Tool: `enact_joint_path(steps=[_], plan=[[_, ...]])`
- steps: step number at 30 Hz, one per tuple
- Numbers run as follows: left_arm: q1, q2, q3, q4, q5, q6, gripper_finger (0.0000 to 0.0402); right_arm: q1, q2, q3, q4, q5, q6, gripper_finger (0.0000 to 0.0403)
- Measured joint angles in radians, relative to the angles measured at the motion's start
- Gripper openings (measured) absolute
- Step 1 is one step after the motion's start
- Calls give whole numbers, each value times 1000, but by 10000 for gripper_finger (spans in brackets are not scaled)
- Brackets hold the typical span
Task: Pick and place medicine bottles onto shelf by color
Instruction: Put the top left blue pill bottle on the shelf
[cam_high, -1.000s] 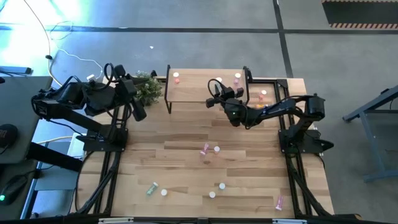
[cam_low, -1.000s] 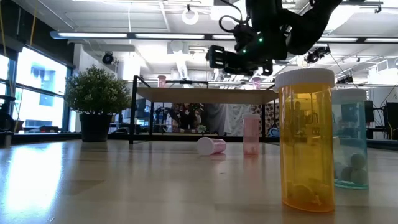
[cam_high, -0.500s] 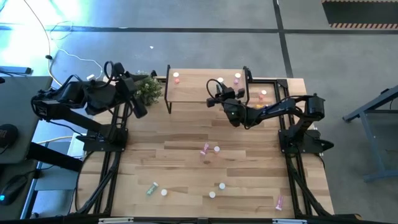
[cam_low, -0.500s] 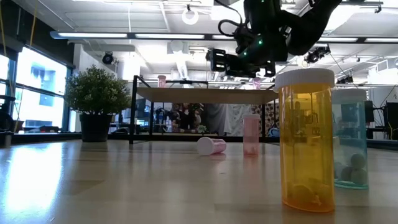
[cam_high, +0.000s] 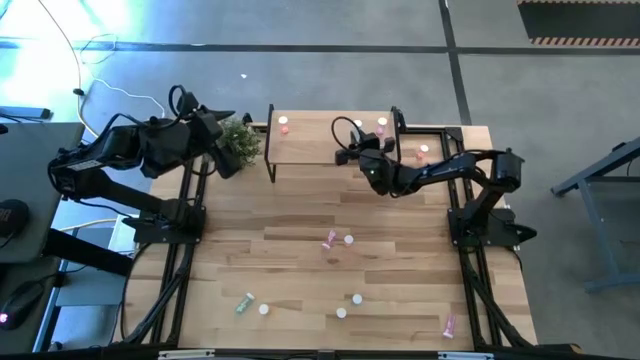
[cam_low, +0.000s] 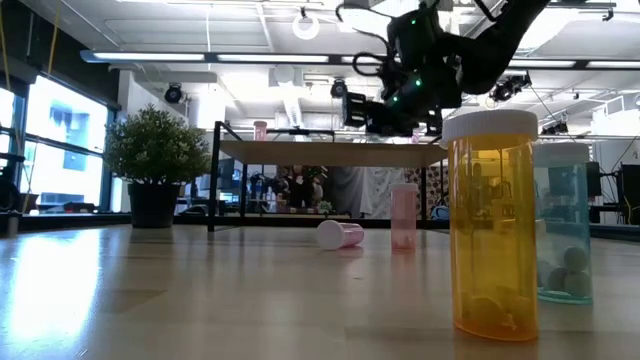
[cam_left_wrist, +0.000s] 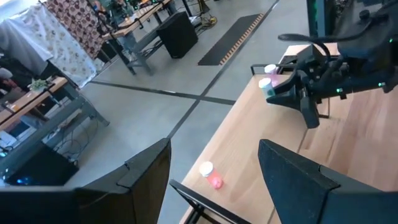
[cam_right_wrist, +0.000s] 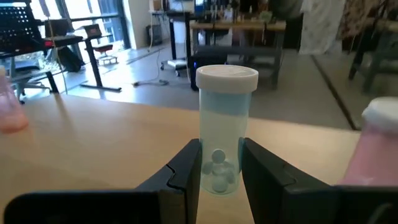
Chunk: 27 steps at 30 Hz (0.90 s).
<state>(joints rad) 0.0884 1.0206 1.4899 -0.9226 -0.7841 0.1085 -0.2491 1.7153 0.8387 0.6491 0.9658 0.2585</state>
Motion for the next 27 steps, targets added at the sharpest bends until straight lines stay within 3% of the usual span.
enact_joint_path(steps=[8, 21, 27], plan=[[30, 0, 0, 0, 47, 0, 231, -55, 0, 0, -24, -31, 49, 88], [30, 0, 0, 0, 47, -3, 231, -115, 0, 1, -34, -188, 3, 88], [30, 0, 0, 0, 46, -3, 231, -117, -3, 3, -88, -197, 68, 88]])
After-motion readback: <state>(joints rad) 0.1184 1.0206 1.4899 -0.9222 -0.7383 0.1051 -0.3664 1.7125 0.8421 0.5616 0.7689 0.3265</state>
